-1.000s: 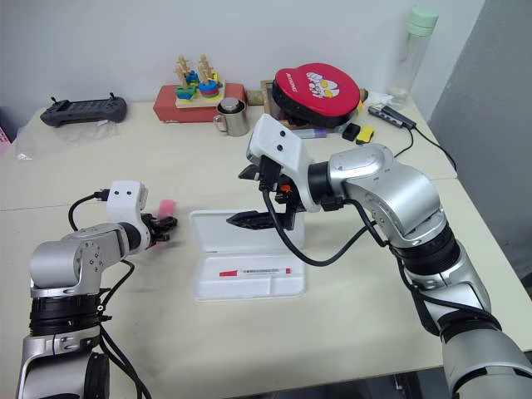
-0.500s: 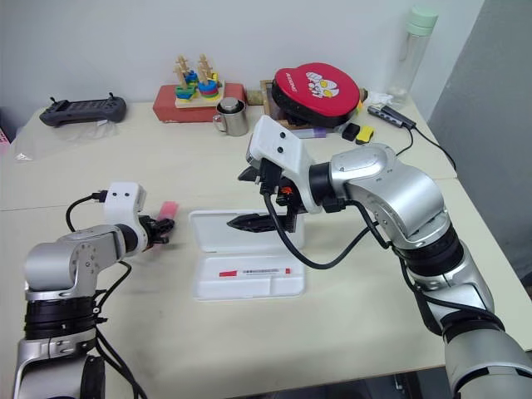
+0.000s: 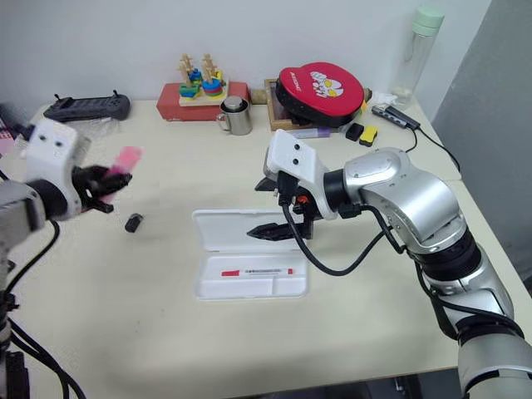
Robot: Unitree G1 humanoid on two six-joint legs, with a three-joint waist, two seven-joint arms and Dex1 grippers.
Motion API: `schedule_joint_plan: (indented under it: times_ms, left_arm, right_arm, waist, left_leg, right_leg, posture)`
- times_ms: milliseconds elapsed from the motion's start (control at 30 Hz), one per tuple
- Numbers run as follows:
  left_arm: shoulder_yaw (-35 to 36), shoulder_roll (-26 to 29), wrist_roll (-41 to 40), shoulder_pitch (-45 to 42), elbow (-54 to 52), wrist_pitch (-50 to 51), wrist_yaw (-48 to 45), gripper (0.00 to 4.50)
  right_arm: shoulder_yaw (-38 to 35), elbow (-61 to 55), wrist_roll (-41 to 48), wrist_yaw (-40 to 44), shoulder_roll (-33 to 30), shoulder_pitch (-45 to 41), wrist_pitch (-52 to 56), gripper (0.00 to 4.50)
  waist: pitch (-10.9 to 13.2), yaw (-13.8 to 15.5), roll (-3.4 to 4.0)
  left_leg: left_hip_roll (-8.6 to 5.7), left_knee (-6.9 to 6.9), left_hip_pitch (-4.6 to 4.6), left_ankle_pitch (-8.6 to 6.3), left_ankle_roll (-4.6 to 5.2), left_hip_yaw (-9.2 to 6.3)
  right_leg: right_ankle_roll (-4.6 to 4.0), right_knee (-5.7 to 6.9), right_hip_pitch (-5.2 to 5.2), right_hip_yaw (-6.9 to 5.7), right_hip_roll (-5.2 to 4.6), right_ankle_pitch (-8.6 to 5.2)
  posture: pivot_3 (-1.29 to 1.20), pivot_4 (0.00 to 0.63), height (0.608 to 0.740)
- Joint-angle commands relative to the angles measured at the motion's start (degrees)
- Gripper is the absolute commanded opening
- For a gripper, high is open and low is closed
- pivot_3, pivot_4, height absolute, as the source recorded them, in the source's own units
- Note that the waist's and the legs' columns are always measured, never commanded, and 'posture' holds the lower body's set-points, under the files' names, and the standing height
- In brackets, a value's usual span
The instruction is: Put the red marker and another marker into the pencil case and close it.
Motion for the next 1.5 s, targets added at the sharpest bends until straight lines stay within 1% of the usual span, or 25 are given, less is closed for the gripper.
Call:
schedule_joint_plan:
  times_ms: [33,100,167,233,333,400,500,667,767,867,1100,1500]
  left_arm:
    - [6.7,4.8,-4.3,9.4,-9.8,-7.1,-13.7,1.2]
    - [8.6,4.4,-7.0,12.1,-12.4,-9.4,-17.6,1.2]
    - [8.7,4.9,-8.1,15.6,-14.8,-11.9,-21.8,1.2]
    - [7.6,5.4,-8.1,17.7,-15.8,-14.7,-24.6,1.2]
    - [5.4,5.8,-7.6,18.5,-15.9,-17.9,-26.2,1.2]
    - [1.0,6.7,-5.3,18.4,-15.4,-21.8,-27.9,1.2]
    - [-5.9,7.0,-1.0,17.3,-13.7,-27.7,-29.1,1.2]
    - [-18.7,4.2,7.6,13.2,-9.5,-36.7,-28.8,1.2]
    - [-24.3,1.3,10.9,10.9,-7.8,-38.2,-27.7,1.2]
    - [-26.4,-0.1,12.6,10.0,-6.9,-39.2,-27.5,1.2]
    - [-29.8,-4.4,14.5,7.4,-4.4,-37.3,-26.1,1.2]
    - [-31.6,-5.8,15.8,7.3,-2.8,-37.0,-27.0,1.2]
  right_arm:
    - [-1.1,-1.6,0.2,0.8,-1.1,0.1,-1.4,4.32]
    - [-1.1,-1.8,0.3,1.0,-1.4,0.3,-1.6,4.32]
    - [-1.1,-1.8,0.5,1.6,-2.0,0.4,-1.7,4.32]
    - [-0.8,-2.3,0.5,3.0,-3.2,0.8,-2.1,4.32]
    - [-0.1,-2.9,0.3,5.3,-5.3,1.5,-3.1,4.32]
    - [0.4,-3.8,0.1,7.6,-7.5,2.5,-4.1,4.32]
    - [0.6,-3.8,-0.4,8.3,-8.6,3.0,-4.7,4.32]
    - [0.7,-3.7,-0.8,7.8,-8.6,3.0,-4.4,4.32]
    - [0.8,-3.7,-1.2,7.3,-8.9,3.2,-3.9,4.32]
    - [0.8,-3.8,-1.2,7.1,-9.0,3.3,-3.7,4.32]
    - [0.7,-4.1,-1.0,6.5,-9.0,3.7,-3.2,4.32]
    - [1.2,-3.8,-1.1,5.6,-8.5,3.7,-3.4,4.32]
  waist:
    - [0.0,-0.4,0.05]
    - [0.0,-0.2,0.05]
    - [0.0,0.1,0.05]
    - [0.0,0.2,0.07]
    - [0.0,0.3,0.06]
    - [0.0,0.5,0.06]
    - [0.0,0.6,0.07]
    - [0.1,0.3,0.09]
    - [0.1,0.3,0.1]
    - [0.1,0.3,0.1]
    - [0.1,0.4,0.1]
    - [0.1,0.4,0.1]
  left_leg:
    - [0.0,-0.03,0.01,0.0,0.0,0.08]
    - [0.04,-0.01,-0.1,0.0,0.0,0.04]
    - [0.07,0.0,-0.1,0.0,0.01,-0.04]
    - [0.04,0.02,-0.07,0.0,0.01,0.0]
    - [0.02,0.07,-0.06,0.0,0.01,0.04]
    - [0.02,0.07,-0.06,0.0,0.02,0.03]
    - [0.01,0.07,-0.01,0.0,0.02,0.03]
    - [0.03,0.05,0.05,0.0,0.02,0.08]
    - [0.05,0.06,0.04,0.0,0.03,0.09]
    - [0.05,0.08,0.01,0.0,0.03,0.08]
    - [0.05,0.08,0.01,0.0,0.04,0.05]
    - [0.05,0.1,0.01,0.0,0.04,0.03]
  right_leg:
    - [0.0,0.01,-0.03,0.06,0.0,0.0]
    - [-0.01,0.07,-0.16,0.01,0.02,-0.01]
    - [-0.03,0.09,-0.16,-0.05,0.06,-0.01]
    - [-0.03,0.09,-0.11,-0.01,0.06,-0.01]
    - [-0.03,0.07,-0.08,0.04,0.06,-0.01]
    - [-0.03,0.07,-0.07,0.02,0.06,-0.01]
    - [-0.03,0.05,0.0,0.02,0.06,-0.01]
    - [-0.03,0.09,0.0,0.07,0.1,-0.01]
    - [-0.03,0.09,0.0,0.08,0.13,-0.01]
    - [-0.03,0.09,0.0,0.07,0.13,-0.01]
    - [-0.03,0.11,0.01,0.04,0.12,-0.01]
    - [-0.03,0.13,0.02,0.04,0.12,0.0]
  posture:
    - [0.0,0.15,0.74]
    - [0.0,0.15,0.74]
    - [0.0,0.15,0.74]
    - [0.0,0.15,0.74]
    - [0.0,0.15,0.74]
    - [0.0,0.15,0.74]
    - [0.0,0.15,0.74]
    - [0.0,0.15,0.74]
    - [0.0,0.15,0.74]
    - [0.0,0.15,0.74]
    - [0.0,0.15,0.74]
    - [0.0,0.15,0.74]
